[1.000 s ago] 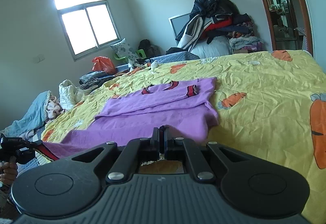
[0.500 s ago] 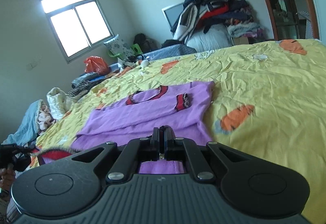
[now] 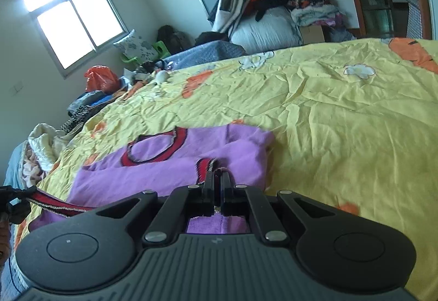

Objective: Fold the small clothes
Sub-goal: 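Lift the red hem with both grippers and carry it toward the collar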

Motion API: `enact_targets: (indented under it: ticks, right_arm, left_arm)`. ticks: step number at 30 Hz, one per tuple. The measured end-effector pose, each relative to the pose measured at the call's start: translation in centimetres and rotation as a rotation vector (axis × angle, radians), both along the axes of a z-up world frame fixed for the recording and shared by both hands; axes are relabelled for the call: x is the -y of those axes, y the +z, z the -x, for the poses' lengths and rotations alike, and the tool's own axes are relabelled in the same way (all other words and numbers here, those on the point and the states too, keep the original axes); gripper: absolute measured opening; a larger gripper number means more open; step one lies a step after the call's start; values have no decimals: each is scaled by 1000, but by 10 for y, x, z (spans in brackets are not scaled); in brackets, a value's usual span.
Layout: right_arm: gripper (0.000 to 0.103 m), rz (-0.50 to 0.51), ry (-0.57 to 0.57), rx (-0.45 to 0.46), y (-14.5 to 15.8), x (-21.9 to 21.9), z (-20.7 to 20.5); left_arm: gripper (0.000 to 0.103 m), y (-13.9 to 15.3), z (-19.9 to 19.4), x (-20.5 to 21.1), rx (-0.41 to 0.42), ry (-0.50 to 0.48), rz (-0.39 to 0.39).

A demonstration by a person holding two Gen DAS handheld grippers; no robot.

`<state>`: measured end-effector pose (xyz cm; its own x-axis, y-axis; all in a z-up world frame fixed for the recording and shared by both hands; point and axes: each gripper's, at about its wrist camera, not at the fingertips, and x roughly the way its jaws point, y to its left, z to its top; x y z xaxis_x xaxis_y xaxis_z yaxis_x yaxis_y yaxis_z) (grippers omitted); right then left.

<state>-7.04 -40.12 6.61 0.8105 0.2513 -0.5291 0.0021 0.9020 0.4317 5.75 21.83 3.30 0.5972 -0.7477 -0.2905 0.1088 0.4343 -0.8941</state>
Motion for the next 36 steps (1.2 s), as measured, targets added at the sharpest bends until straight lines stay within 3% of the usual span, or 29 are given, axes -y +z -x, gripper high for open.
enact_targets:
  ticks: [17, 27, 36]
  right_arm:
    - [4, -1, 38, -97, -32, 17, -93]
    - [4, 7, 24, -102, -34, 22, -111]
    - [4, 32, -14, -66, -30, 28, -130]
  left_arm:
    - [3, -41, -72, 8, -123, 33, -28]
    - [3, -45, -88, 12, -115, 49, -16]
    - [3, -63, -97, 12, -171, 81, 24]
